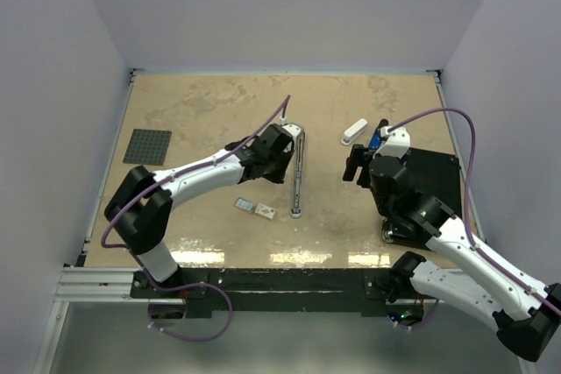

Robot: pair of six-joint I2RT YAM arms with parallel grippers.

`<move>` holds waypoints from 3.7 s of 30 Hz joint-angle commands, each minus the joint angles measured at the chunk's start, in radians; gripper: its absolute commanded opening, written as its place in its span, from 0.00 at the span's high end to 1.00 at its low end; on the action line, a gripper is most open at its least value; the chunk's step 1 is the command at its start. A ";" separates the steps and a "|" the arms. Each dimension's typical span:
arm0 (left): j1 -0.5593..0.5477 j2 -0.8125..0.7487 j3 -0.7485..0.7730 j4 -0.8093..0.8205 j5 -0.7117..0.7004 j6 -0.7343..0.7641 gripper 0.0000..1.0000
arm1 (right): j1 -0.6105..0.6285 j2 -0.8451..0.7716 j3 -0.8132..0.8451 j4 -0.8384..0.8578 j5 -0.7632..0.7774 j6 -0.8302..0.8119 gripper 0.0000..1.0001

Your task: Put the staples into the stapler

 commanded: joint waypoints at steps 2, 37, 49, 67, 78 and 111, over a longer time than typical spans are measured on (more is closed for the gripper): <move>-0.009 -0.122 -0.092 0.193 -0.003 -0.304 0.94 | -0.006 -0.015 0.022 0.072 0.079 -0.079 0.16; -0.184 0.051 -0.043 0.267 -0.287 -0.468 1.00 | -0.008 -0.069 -0.002 0.092 0.157 -0.079 0.13; -0.187 0.071 -0.020 0.230 -0.321 -0.501 1.00 | -0.006 -0.075 -0.002 0.091 0.157 -0.078 0.13; -0.189 0.096 0.000 0.199 -0.347 -0.510 1.00 | -0.008 -0.078 -0.003 0.088 0.155 -0.076 0.13; -0.190 0.109 0.007 0.199 -0.341 -0.513 1.00 | -0.008 -0.075 -0.003 0.088 0.152 -0.076 0.13; -0.204 0.140 0.049 0.139 -0.388 -0.553 1.00 | -0.008 -0.077 -0.002 0.089 0.151 -0.079 0.13</move>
